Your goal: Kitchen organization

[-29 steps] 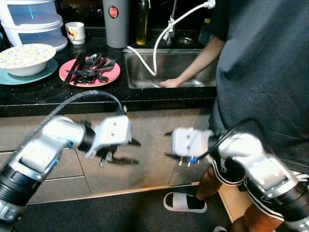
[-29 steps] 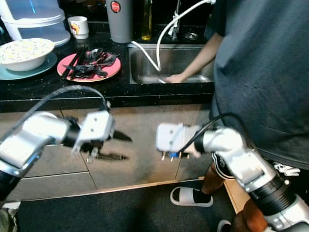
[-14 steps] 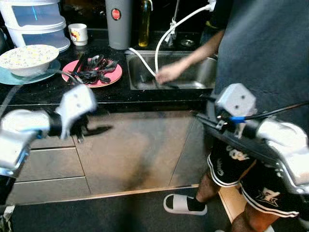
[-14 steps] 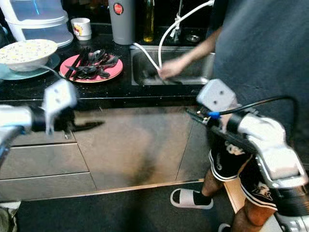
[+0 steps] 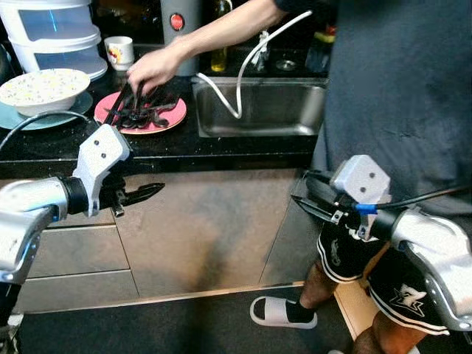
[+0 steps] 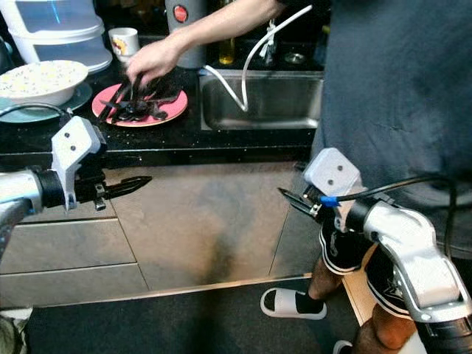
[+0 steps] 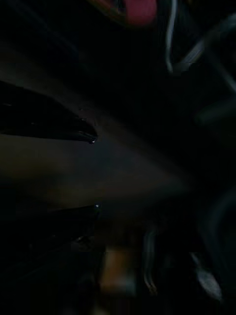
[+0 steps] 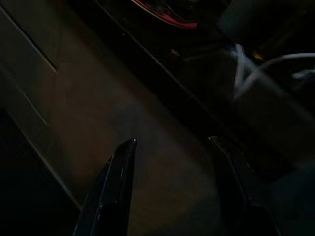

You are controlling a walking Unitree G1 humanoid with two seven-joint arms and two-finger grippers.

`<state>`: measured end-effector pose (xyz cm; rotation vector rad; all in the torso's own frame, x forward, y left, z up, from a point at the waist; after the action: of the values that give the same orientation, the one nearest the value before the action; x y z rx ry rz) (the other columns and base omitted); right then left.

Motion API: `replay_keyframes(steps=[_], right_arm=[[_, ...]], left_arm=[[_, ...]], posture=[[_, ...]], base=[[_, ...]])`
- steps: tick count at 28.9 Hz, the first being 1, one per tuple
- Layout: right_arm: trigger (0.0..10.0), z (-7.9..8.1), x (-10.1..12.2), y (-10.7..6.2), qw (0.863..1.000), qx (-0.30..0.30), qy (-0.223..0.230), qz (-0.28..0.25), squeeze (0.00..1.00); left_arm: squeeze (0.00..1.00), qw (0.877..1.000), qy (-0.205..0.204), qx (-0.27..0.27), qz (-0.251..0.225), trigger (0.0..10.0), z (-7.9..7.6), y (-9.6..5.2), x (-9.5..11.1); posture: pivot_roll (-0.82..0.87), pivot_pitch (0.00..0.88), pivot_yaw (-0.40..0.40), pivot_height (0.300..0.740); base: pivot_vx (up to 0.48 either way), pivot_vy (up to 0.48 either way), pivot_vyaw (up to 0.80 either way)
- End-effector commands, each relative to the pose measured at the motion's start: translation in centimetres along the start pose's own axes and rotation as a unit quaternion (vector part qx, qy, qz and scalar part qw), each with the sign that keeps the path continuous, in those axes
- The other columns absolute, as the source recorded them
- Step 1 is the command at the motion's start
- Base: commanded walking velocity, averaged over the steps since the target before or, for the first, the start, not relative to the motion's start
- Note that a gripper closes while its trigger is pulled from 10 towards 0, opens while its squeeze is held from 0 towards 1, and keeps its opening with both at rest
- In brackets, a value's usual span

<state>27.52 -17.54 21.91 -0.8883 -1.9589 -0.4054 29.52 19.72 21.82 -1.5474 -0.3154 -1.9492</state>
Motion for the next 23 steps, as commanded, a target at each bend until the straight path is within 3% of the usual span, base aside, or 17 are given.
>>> replay_keyframes(steps=[1,3,5,7,8,10,12,14,16,18,19,20,21,23], right_arm=[[10.0,0.0,2.5,-0.1,0.998,-0.002,0.017,-0.06,0.0],[10.0,0.0,3.1,-0.2,0.997,-0.005,0.026,-0.078,0.0],[10.0,0.6,0.2,0.5,0.999,-0.006,0.028,-0.018,0.0],[10.0,0.7,-0.7,0.7,1.0,-0.008,0.018,0.007,0.0],[10.0,0.2,0.2,0.8,0.999,-0.03,0.035,-0.022,0.0],[10.0,0.0,0.8,0.8,0.997,-0.039,0.046,-0.042,0.0],[10.0,-1.5,2.7,1.0,0.981,-0.119,0.095,-0.116,0.0],[10.0,-2.0,2.8,1.2,0.975,-0.15,0.106,-0.128,0.0],[10.0,-2.9,1.9,1.7,0.959,-0.231,0.119,-0.111,0.0],[10.0,-3.4,0.9,1.8,0.937,-0.296,0.152,-0.104,0.0],[10.0,-3.5,0.4,2.0,0.919,-0.329,0.188,-0.106,0.0],[10.0,-3.4,-0.1,2.0,0.906,-0.351,0.213,-0.105,0.0],[10.0,-3.4,-0.1,2.0,0.906,-0.351,0.213,-0.105,0.0],[10.0,-2.7,-0.9,2.3,0.883,-0.385,0.25,-0.102,0.0]], left_arm=[[0.0,0.998,-0.011,0.001,-0.056,10.0,0.0,0.0,2.5],[0.0,0.998,-0.021,0.005,-0.066,10.0,0.2,0.0,2.8],[0.0,0.999,0.023,-0.001,0.036,10.0,-0.7,0.9,-1.5],[0.0,0.999,0.017,-0.002,0.037,10.0,-0.9,1.1,-1.8],[0.0,1.0,-0.01,0.014,-0.021,10.0,-0.6,1.3,0.1],[0.0,0.999,-0.018,0.02,-0.042,10.0,-0.5,1.3,0.8],[0.0,0.993,-0.035,0.075,-0.086,10.0,0.5,1.6,1.9],[0.0,0.99,-0.034,0.098,-0.091,10.0,0.9,1.7,1.9],[0.0,0.983,-0.042,0.149,-0.094,10.0,1.5,2.2,1.5],[0.0,0.973,-0.054,0.199,-0.107,10.0,2.0,2.4,1.4],[0.0,0.965,-0.067,0.229,-0.108,10.0,2.3,2.7,1.1],[0.0,0.96,-0.076,0.248,-0.107,10.0,2.5,2.9,0.9],[0.0,0.96,-0.076,0.248,-0.107,10.0,2.5,2.9,0.9],[0.0,0.941,-0.106,0.304,-0.103,10.0,2.7,3.2,0.0]], posture=[[0.04,0.0,-0.032,0.74],[0.04,0.0,-0.032,0.74],[0.05,0.0,-0.034,0.74],[0.04,0.0,-0.028,0.74],[0.04,0.0,-0.027,0.74],[0.04,0.0,-0.028,0.74],[0.04,0.0,-0.028,0.74],[0.04,0.0,-0.028,0.74],[0.04,0.0,-0.027,0.74],[0.04,0.0,-0.029,0.74],[0.04,0.0,-0.029,0.74],[0.04,0.0,-0.029,0.74],[0.04,0.0,-0.029,0.74],[0.03,0.0,-0.027,0.74]], base=[[0.0,0.0,0.0],[0.0,0.0,0.0],[0.0,0.0,0.0],[0.0,0.0,0.0],[0.0,0.0,0.0],[0.0,0.0,0.0],[0.0,0.0,0.0],[0.0,0.0,0.0],[0.0,0.0,0.0],[0.0,0.0,0.0],[0.0,0.0,0.0],[0.0,0.0,0.0],[0.0,0.0,0.0],[0.0,0.0,0.0]])
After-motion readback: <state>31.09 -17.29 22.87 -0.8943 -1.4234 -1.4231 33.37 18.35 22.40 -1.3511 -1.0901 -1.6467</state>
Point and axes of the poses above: a point about 5 cm out from each wrist's last joint towards the gripper, its own y axis pointing out of the wrist towards the gripper, its own x axis along the axis of the wrist's last joint, z = x × y, the point moved 1 cm from there along y, pointing out of the wrist towards the gripper, and after that the axes turned 3 degrees about -y, right-handed, at the moved point
